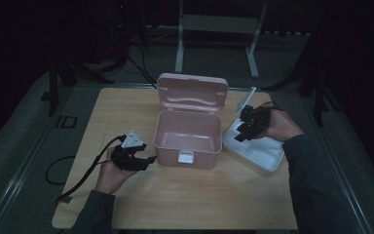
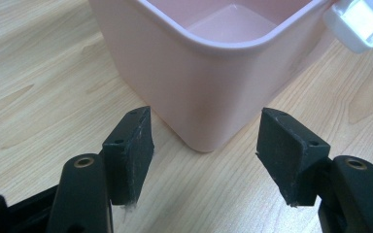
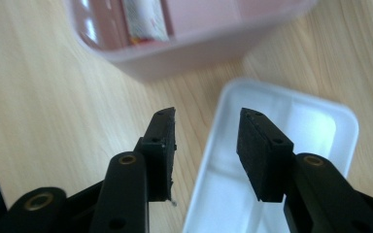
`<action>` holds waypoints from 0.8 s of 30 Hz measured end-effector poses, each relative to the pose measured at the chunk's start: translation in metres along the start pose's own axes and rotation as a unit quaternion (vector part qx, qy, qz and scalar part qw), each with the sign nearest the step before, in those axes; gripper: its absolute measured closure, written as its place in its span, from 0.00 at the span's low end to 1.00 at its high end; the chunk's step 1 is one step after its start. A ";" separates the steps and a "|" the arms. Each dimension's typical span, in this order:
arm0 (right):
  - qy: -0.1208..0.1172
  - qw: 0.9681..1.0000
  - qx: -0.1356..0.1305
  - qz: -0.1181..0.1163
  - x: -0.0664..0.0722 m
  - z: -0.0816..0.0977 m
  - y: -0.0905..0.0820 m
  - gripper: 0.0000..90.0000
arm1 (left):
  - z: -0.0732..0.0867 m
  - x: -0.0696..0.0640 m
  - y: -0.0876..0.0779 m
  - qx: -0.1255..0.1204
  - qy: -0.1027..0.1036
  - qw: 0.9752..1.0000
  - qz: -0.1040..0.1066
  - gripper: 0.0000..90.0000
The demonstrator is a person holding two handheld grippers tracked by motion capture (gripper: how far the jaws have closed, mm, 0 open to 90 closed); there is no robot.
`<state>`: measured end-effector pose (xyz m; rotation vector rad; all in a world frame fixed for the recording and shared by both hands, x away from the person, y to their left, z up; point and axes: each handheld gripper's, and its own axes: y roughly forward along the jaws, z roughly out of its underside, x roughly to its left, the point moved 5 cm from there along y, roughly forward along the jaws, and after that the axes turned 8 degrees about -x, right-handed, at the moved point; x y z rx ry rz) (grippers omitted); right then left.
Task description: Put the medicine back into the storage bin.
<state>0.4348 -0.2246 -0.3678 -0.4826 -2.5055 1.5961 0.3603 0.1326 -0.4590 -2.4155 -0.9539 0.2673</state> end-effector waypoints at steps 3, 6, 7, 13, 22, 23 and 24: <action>0.014 1.000 0.007 0.004 -0.007 0.015 0.004 0.66 | 0.000 0.000 0.000 -0.001 0.000 1.000 0.000 0.42; 0.027 1.000 0.012 0.010 -0.013 0.030 0.009 0.70 | -0.001 0.000 0.000 -0.002 -0.001 1.000 0.000 0.42; 0.031 0.999 0.014 0.012 -0.016 0.035 0.012 0.71 | -0.001 0.000 0.000 -0.002 -0.001 1.000 0.000 0.42; 0.051 0.998 0.043 0.022 -0.025 0.059 0.030 0.74 | 0.000 -0.001 0.000 -0.001 0.000 1.000 0.001 0.42; 0.081 0.992 0.082 0.054 -0.043 0.091 0.050 0.83 | 0.000 -0.001 0.002 0.000 -0.001 1.000 0.003 0.42; 0.086 0.991 0.087 0.057 -0.045 0.095 0.053 0.85 | 0.000 -0.001 0.002 0.000 -0.001 1.000 0.004 0.42; 0.089 0.990 0.090 0.059 -0.048 0.099 0.056 0.86 | 0.001 -0.001 0.003 0.002 0.000 1.000 0.004 0.42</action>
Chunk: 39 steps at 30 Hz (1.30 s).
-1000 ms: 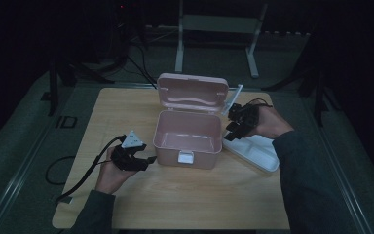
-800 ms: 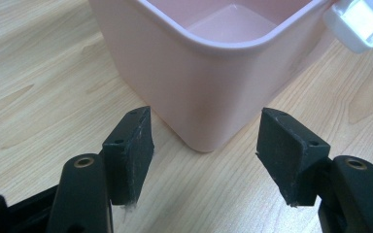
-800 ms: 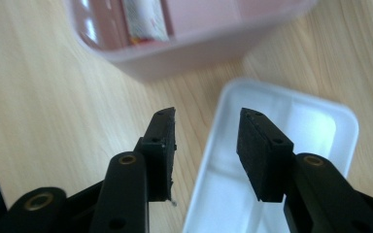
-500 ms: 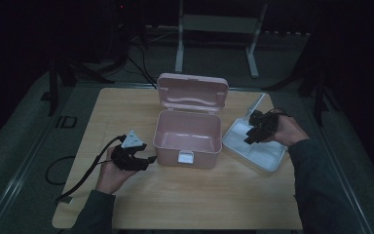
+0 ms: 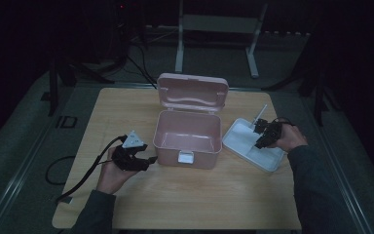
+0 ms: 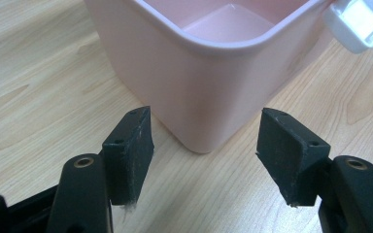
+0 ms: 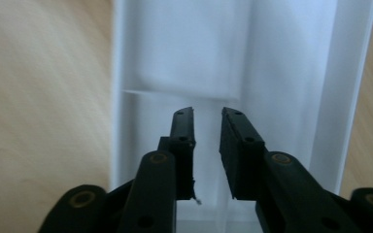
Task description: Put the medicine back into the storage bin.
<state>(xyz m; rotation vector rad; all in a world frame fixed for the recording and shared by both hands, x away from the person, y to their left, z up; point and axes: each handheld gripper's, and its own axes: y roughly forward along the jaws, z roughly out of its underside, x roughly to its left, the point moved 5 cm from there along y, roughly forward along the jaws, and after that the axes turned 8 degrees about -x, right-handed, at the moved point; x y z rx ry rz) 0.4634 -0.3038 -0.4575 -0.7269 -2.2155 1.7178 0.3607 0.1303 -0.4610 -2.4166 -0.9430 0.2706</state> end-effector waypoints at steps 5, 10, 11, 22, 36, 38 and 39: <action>0.018 1.000 0.014 0.005 -0.009 0.012 0.017 0.86 | 0.000 0.000 0.001 0.001 -0.002 1.000 0.000 0.42; 0.033 0.999 0.005 0.015 -0.017 0.016 0.022 0.85 | 0.001 -0.001 0.002 0.004 0.000 1.000 0.001 0.42; 0.033 0.999 0.005 0.014 -0.017 0.015 0.023 0.85 | 0.001 -0.001 0.002 0.003 0.000 1.000 0.001 0.42; 0.028 0.999 0.023 0.006 -0.017 0.007 0.040 0.89 | 0.001 -0.001 0.001 0.002 -0.001 1.000 0.001 0.42; 0.036 0.999 0.016 -0.002 -0.019 0.009 0.046 0.96 | 0.001 -0.002 0.002 0.004 -0.001 1.000 0.002 0.41; 0.036 0.999 0.014 -0.004 -0.019 0.009 0.046 0.97 | 0.001 -0.002 0.002 0.004 0.000 1.000 0.002 0.41; 0.036 0.999 0.013 -0.005 -0.019 0.009 0.046 0.97 | 0.001 -0.002 0.002 0.004 0.000 1.000 0.002 0.42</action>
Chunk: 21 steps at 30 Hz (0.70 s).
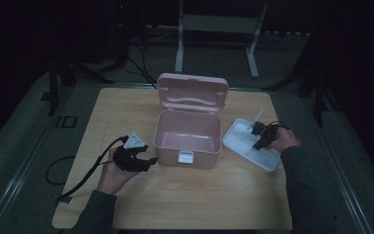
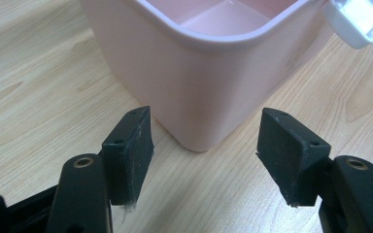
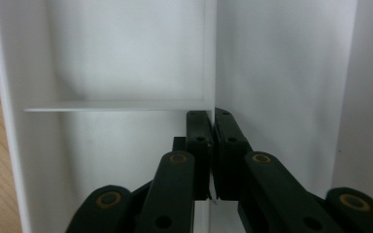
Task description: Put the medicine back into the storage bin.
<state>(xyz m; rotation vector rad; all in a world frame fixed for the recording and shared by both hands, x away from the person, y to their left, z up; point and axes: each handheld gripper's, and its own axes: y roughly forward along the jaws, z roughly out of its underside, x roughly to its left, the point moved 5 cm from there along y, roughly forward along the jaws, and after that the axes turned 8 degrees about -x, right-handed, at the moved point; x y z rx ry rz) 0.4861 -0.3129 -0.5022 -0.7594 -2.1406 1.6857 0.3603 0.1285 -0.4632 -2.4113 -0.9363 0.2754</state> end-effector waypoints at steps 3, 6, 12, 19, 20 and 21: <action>-0.004 1.000 -0.001 0.001 0.000 0.000 0.000 0.98 | 0.000 0.000 0.000 0.000 0.000 1.000 0.000 0.42; -0.009 1.000 0.000 -0.006 0.001 0.001 -0.001 0.99 | 0.000 0.000 -0.001 -0.001 -0.001 1.000 -0.001 0.41; -0.035 0.999 0.007 -0.010 0.007 0.009 -0.009 0.99 | 0.000 0.000 -0.001 -0.001 0.000 1.000 -0.002 0.42; -0.039 0.999 -0.006 -0.015 0.009 0.020 -0.030 0.99 | 0.000 0.000 -0.001 -0.002 -0.001 1.000 -0.001 0.42; -0.042 0.999 -0.007 -0.015 0.009 0.021 -0.034 0.99 | 0.000 0.000 -0.001 -0.001 -0.001 1.000 -0.002 0.42; -0.044 0.999 -0.011 -0.016 0.009 0.022 -0.037 0.99 | 0.000 0.000 -0.001 0.000 -0.001 1.000 -0.002 0.41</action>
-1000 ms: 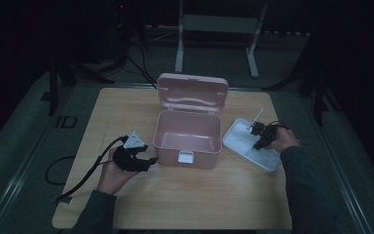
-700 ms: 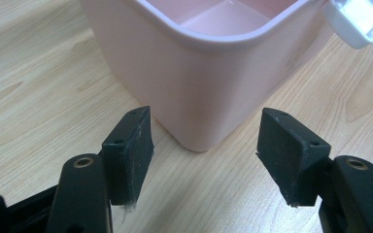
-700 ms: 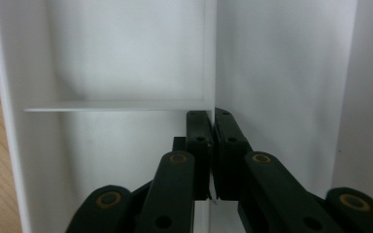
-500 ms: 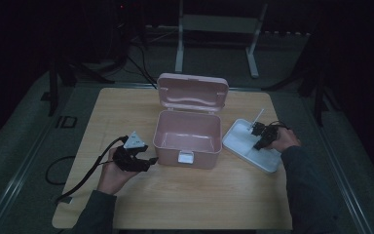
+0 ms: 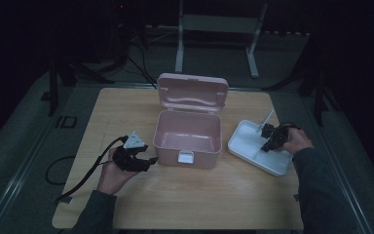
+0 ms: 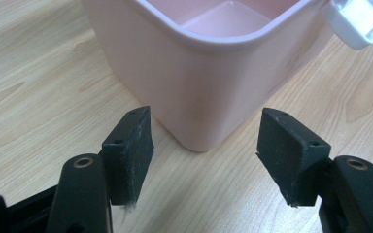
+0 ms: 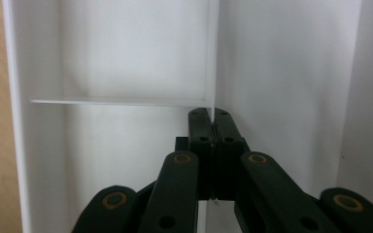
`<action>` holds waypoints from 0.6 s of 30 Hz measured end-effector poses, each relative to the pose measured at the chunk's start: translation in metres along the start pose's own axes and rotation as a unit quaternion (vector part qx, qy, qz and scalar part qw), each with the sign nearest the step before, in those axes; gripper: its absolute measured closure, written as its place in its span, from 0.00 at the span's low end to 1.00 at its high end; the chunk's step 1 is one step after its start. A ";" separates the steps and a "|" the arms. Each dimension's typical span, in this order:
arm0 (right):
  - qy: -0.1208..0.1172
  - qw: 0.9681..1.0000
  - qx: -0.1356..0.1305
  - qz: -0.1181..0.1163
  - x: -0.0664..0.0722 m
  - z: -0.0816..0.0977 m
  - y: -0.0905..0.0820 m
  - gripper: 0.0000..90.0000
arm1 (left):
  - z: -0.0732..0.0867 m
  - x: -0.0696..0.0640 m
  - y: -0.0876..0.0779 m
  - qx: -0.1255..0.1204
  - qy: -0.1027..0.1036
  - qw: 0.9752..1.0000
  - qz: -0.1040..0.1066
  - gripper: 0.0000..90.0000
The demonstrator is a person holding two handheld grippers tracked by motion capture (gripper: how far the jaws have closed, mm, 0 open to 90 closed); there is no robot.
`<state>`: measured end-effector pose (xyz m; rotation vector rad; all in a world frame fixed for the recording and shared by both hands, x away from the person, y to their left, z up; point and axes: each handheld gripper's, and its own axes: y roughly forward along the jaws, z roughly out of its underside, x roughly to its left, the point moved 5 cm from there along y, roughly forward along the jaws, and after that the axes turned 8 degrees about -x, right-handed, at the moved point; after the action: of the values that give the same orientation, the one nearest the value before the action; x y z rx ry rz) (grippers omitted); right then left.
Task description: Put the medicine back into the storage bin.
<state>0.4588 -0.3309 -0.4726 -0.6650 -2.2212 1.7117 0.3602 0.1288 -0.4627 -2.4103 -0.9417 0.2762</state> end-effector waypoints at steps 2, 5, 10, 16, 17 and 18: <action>-0.001 1.000 -0.011 -0.002 0.001 0.001 -0.008 0.99 | 0.000 0.000 0.000 0.001 0.001 1.000 0.000 0.41; -0.005 1.000 -0.020 -0.003 0.002 0.002 -0.019 0.99 | 0.000 0.000 0.000 0.000 0.000 1.000 0.000 0.42; -0.015 0.999 -0.033 -0.006 0.005 -0.001 -0.037 0.99 | 0.000 0.001 0.000 -0.001 0.000 1.000 -0.001 0.41; -0.037 0.997 -0.057 -0.018 0.014 -0.013 -0.060 0.99 | 0.000 0.000 0.001 0.000 0.000 1.000 0.001 0.41; -0.041 0.997 -0.059 -0.020 0.016 -0.015 -0.064 0.99 | 0.000 0.000 0.001 0.000 0.000 1.000 0.001 0.42; -0.047 0.997 -0.060 -0.016 0.017 -0.018 -0.067 0.99 | 0.000 0.000 0.001 0.000 -0.001 1.000 0.002 0.41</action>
<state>0.4390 -0.3204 -0.4045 -0.5827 -2.4014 1.6347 0.3612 0.1283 -0.4634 -2.4114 -0.9381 0.2790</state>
